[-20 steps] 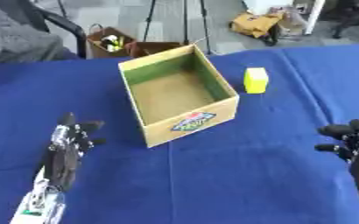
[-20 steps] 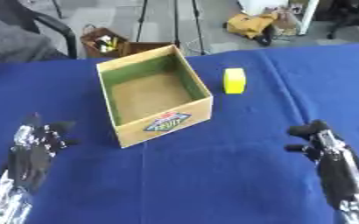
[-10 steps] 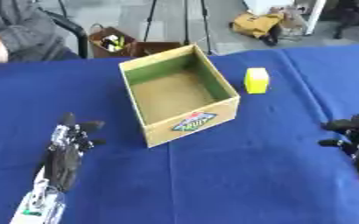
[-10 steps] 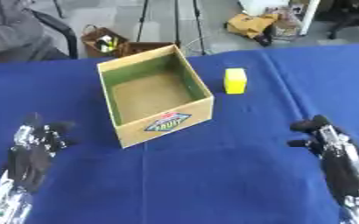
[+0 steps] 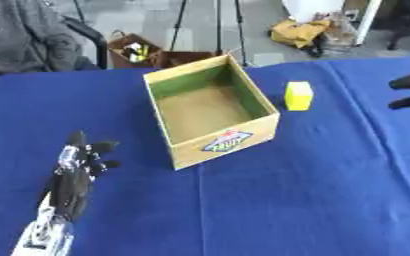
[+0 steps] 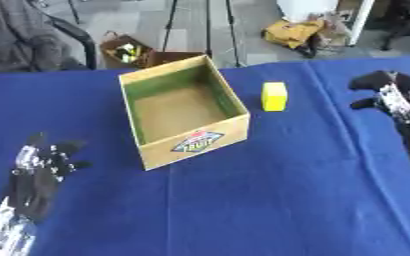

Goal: Pick up objects on the table and place them in the box.

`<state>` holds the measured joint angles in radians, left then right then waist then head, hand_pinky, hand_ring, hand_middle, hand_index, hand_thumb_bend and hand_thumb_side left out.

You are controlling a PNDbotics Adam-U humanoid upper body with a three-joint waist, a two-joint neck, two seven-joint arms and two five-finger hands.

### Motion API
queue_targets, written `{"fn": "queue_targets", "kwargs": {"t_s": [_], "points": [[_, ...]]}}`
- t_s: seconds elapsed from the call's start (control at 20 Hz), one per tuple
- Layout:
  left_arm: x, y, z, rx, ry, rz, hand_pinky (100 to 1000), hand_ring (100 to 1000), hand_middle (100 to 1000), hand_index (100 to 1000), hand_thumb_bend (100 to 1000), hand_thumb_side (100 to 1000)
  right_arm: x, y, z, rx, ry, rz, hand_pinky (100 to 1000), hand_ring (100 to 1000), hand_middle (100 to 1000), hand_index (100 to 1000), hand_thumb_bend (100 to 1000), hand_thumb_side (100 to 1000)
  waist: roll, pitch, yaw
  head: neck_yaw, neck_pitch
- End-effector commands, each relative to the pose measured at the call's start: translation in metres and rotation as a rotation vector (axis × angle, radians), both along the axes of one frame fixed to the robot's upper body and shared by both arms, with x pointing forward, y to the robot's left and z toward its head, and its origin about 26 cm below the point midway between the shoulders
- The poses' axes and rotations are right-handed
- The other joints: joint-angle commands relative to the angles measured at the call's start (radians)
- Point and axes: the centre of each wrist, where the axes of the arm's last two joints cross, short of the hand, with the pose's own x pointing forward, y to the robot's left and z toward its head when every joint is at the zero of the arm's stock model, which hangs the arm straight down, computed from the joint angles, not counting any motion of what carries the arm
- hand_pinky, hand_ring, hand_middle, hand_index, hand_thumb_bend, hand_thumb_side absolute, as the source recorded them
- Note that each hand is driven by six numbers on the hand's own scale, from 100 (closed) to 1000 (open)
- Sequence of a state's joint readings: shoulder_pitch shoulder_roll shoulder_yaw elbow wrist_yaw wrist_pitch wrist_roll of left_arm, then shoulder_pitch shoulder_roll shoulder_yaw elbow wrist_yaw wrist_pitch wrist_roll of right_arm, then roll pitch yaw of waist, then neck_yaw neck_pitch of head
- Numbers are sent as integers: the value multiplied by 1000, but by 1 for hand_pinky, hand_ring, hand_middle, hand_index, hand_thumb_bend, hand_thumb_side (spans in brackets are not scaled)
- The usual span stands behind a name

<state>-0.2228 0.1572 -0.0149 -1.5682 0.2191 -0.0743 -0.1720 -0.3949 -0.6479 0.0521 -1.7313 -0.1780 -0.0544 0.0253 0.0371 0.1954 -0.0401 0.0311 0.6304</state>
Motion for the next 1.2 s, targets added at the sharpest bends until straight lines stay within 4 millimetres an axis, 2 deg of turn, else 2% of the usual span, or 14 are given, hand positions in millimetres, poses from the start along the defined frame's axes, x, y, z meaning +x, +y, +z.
{"fn": "queue_targets", "kwargs": {"t_s": [0.05, 0.25, 0.45, 0.55, 0.65, 0.75, 0.8, 1.0, 1.2], "points": [[1, 1, 5, 22, -16, -18, 733, 914, 702, 653, 280, 1000, 16, -17, 23, -137, -2, -23, 660, 826, 671, 708, 100, 743, -5, -18, 8, -11, -12], [2, -1, 6, 28, -19, -36, 733, 914, 702, 653, 278, 1000, 49, -30, 37, -291, 36, -69, 675, 851, 718, 755, 100, 709, -8, -18, 32, -28, -15], [4, -5, 10, 35, -30, -60, 733, 914, 702, 653, 279, 1000, 79, -44, 38, -408, 89, -146, 696, 889, 755, 790, 100, 676, -15, -11, 64, -56, -25], [5, -9, 12, 40, -36, -82, 733, 914, 701, 653, 278, 1000, 87, -52, 38, -485, 106, -183, 731, 922, 791, 821, 100, 621, -20, -6, 88, -74, -34], [6, -12, 14, 45, -40, -103, 733, 913, 701, 653, 279, 1000, 92, -59, 38, -551, 110, -216, 770, 953, 815, 849, 100, 588, -25, -2, 108, -87, -41], [7, -15, 16, 47, -43, -120, 733, 913, 701, 653, 279, 1000, 96, -65, 38, -598, 110, -245, 770, 953, 815, 849, 100, 588, -29, 0, 123, -98, -47], [8, -17, 17, 50, -47, -132, 733, 913, 701, 653, 280, 1000, 97, -69, 38, -636, 118, -263, 822, 984, 849, 870, 103, 543, -33, 4, 138, -108, -54], [10, -25, 21, 57, -57, -173, 733, 913, 701, 653, 280, 1000, 100, -84, 36, -778, 184, -309, 883, 1000, 894, 896, 195, 483, -46, 13, 179, -133, -73], [10, -29, 23, 62, -63, -199, 733, 913, 700, 653, 280, 1000, 101, -93, 34, -837, 241, -315, 907, 1000, 911, 906, 205, 438, -51, 18, 202, -150, -85]]}}
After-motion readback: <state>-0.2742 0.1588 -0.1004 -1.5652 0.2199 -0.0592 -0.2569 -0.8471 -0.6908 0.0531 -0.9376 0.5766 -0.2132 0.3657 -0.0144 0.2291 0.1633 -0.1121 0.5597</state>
